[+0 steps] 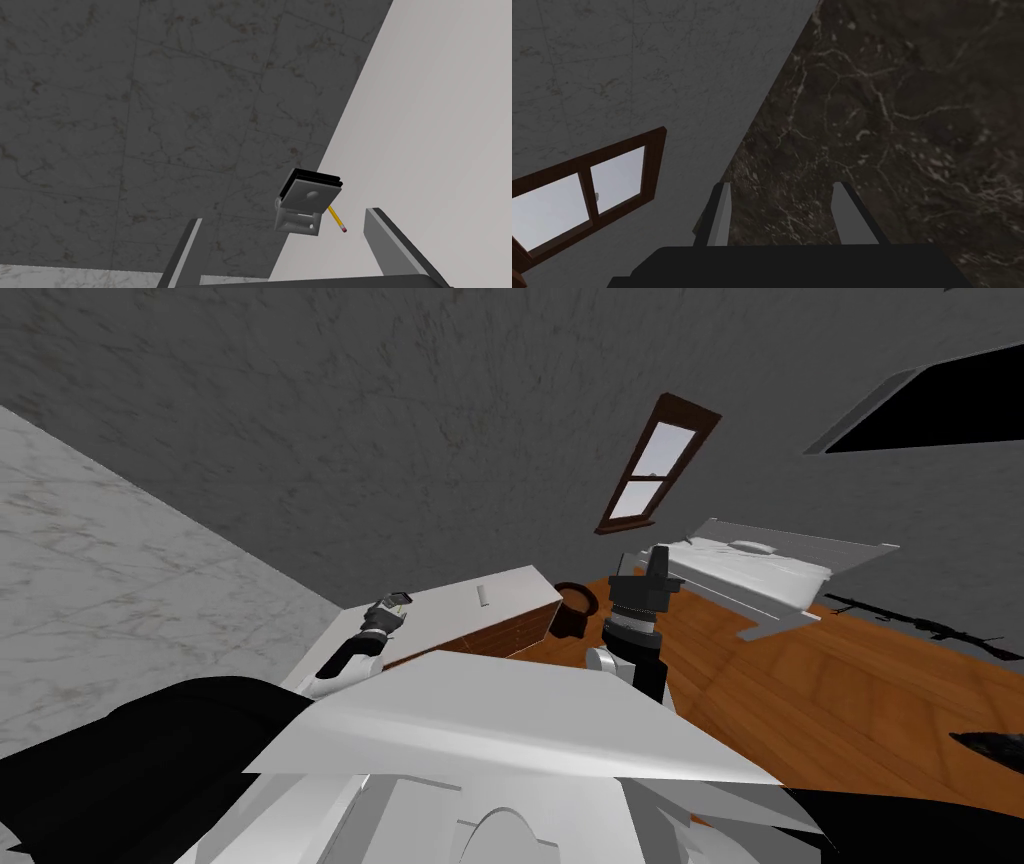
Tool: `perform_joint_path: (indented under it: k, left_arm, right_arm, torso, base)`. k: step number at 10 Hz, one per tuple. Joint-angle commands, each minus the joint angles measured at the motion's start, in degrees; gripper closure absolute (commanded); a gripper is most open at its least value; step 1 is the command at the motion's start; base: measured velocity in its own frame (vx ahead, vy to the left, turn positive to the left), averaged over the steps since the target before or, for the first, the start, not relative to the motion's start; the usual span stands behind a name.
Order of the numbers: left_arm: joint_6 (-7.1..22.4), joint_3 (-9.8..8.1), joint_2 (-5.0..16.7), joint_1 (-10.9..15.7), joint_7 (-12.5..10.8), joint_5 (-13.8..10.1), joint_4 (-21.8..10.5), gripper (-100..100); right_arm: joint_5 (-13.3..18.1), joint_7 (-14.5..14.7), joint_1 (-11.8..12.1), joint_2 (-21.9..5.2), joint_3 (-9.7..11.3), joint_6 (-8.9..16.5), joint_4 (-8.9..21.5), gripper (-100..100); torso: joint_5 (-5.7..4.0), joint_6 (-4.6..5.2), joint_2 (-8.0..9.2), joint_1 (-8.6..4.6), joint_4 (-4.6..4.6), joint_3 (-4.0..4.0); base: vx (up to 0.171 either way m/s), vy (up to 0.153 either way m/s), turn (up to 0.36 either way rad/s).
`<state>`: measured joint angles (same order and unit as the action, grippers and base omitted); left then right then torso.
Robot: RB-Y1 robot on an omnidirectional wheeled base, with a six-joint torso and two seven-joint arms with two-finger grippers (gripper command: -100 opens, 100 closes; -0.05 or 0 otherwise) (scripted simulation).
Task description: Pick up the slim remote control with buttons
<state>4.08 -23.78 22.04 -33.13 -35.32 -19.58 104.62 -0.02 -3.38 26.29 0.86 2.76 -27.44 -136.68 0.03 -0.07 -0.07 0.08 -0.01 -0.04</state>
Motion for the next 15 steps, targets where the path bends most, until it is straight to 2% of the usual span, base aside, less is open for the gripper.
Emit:
perform_joint_path:
  k: [1, 2, 3, 4, 5, 6, 7, 8, 9, 11, 12, 13, 14, 15]
  left_arm:
    - [2.86, -2.14, 1.31, -0.99, -2.74, -2.00, -2.74, -100]
    - [3.40, -2.14, 1.31, -0.99, -2.74, -2.00, -2.74, -100]
    - [5.71, -4.19, 2.50, -1.32, -5.09, -3.90, -4.47, -100]
    - [7.05, -4.19, 2.50, -1.32, -5.24, -3.90, -5.51, -100]
    - [8.71, -6.20, 3.60, -1.61, -7.39, -5.86, -7.60, -100]
    - [10.71, -6.20, 3.60, -1.61, -7.71, -5.86, -8.36, -100]
    - [13.09, -8.18, 4.62, -1.88, -9.92, -7.86, -9.86, -100]
    - [14.37, -8.18, 4.62, -1.88, -10.14, -7.86, -11.28, -100]
    - [15.75, -10.12, 5.57, -2.14, -12.52, -9.90, -12.96, -100]
    - [18.01, -10.12, 5.57, -2.14, -12.52, -9.90, -14.26, -100]
    - [21.11, -12.03, 6.45, -2.42, -14.83, -11.95, -15.79, -100]
    - [21.61, -12.03, 6.45, -2.42, -14.83, -11.95, -17.26, -100]
    - [23.43, -13.89, 7.27, -2.72, -17.06, -14.02, -19.16, -100]
    - [24.37, -13.89, 7.27, -2.72, -17.06, -14.02, -20.28, -100]
  right_arm:
    - [0.00, 0.00, 0.00, 0.00, 0.00, 0.00, 0.00, 0]
    - [0.00, 0.00, -0.02, 0.00, 0.01, 0.00, 0.00, 0]
    - [0.00, 0.00, 0.00, 0.00, 0.00, 0.00, 0.00, 0]
    - [0.00, 0.00, -0.01, 0.00, 0.01, 0.00, 0.00, 0]
    - [0.00, 0.00, 0.00, 0.00, 0.00, 0.00, 0.00, 0]
    - [0.00, 0.00, -0.01, 0.00, 0.01, 0.00, 0.00, 0]
    - [0.00, 0.00, 0.00, 0.00, 0.00, 0.00, 0.00, 0]
    - [0.00, 0.00, -0.01, 0.00, 0.01, 0.00, 0.00, 0]
    - [0.00, 0.00, 0.00, 0.00, 0.00, 0.00, 0.00, 0]
    - [0.00, 0.00, 0.00, 0.00, 0.00, 0.00, 0.00, 0]
    - [0.00, 0.00, 0.01, 0.00, 0.00, 0.00, 0.00, 0]
    - [0.00, 0.00, -0.01, 0.00, 0.01, 0.00, 0.00, 0]
    - [0.00, 0.00, 0.01, 0.00, 0.00, 0.00, 0.00, 0]
    - [0.00, 0.00, 0.00, 0.00, 0.00, 0.00, 0.00, 0]
  torso:
    - [0.00, 0.00, 0.00, 0.00, 0.00, 0.00]
    - [-0.02, 0.09, 0.00, -0.05, 0.00, 0.00]
    - [-0.01, 0.02, 0.02, -0.02, 0.01, 0.01]
    - [-0.02, 0.07, 0.02, -0.06, 0.01, 0.01]
    - [-0.02, 0.01, -0.01, -0.05, 0.00, -0.01]
    - [-0.03, 0.07, -0.03, -0.10, 0.00, -0.02]
    - [-0.03, 0.01, -0.05, -0.07, -0.01, -0.03]
    - [-0.03, 0.06, -0.07, -0.09, -0.01, -0.04]
    - [-0.03, 0.01, -0.07, -0.12, -0.01, -0.04]
    - [-0.04, 0.02, -0.18, -0.17, -0.04, -0.11]
    - [-0.03, -0.03, -0.08, -0.10, -0.02, -0.05]
    - [-0.04, 0.07, -0.14, -0.13, -0.02, -0.07]
    - [-0.03, -0.01, -0.15, -0.09, -0.04, -0.09]
    - [-0.04, 0.05, -0.15, -0.15, -0.02, -0.08]
  base:
    - [0.000, -0.018, -0.379]
    - [-0.011, -0.003, -0.168]
    - [-0.007, -0.020, -0.332]
    - [0.002, -0.016, -0.192]
    - [0.007, -0.031, -0.321]
    - [0.012, -0.021, -0.189]
    - [0.019, -0.034, -0.314]
    - [0.022, -0.029, -0.239]
    - [0.046, -0.055, -0.354]
    - [0.032, -0.028, -0.122]
    - [0.040, -0.038, -0.344]
    - [0.046, -0.019, -0.227]
    - [0.034, -0.043, -0.319]
    - [0.066, -0.032, -0.253]
